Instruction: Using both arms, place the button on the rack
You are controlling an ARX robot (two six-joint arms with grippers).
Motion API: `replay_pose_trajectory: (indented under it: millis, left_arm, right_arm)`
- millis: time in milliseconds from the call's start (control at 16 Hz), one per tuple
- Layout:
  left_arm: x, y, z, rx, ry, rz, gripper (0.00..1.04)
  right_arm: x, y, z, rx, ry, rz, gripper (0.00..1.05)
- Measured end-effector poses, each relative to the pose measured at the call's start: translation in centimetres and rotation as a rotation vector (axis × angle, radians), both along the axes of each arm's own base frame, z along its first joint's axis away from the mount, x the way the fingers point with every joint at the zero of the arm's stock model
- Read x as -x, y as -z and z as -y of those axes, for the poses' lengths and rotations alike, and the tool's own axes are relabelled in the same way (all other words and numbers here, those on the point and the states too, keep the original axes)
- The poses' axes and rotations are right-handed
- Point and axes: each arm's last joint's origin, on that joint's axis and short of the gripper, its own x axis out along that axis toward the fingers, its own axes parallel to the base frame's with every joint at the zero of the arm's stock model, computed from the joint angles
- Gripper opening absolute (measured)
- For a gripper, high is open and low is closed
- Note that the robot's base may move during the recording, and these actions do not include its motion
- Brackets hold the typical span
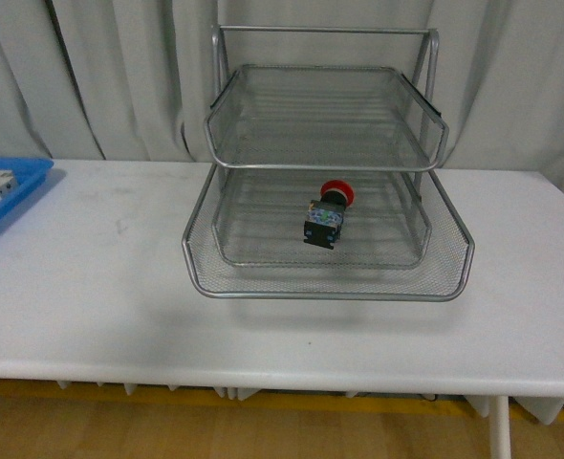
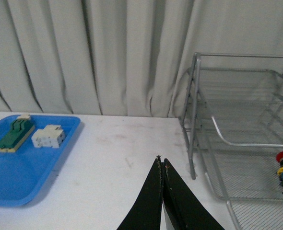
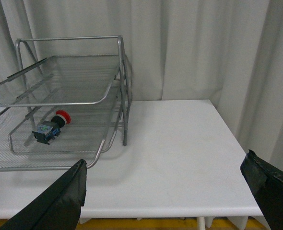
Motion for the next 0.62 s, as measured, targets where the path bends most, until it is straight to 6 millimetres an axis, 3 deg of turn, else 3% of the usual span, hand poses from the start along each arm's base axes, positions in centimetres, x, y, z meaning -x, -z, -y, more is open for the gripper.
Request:
replay_pose_trajectory:
  millis: [625]
  left_arm:
    - [4.4, 2.4, -2.8, 0.0, 0.009, -0.008, 0.02]
  right_arm:
    - [0.0, 0.0, 0.0, 0.0, 0.0, 0.0, 0.98]
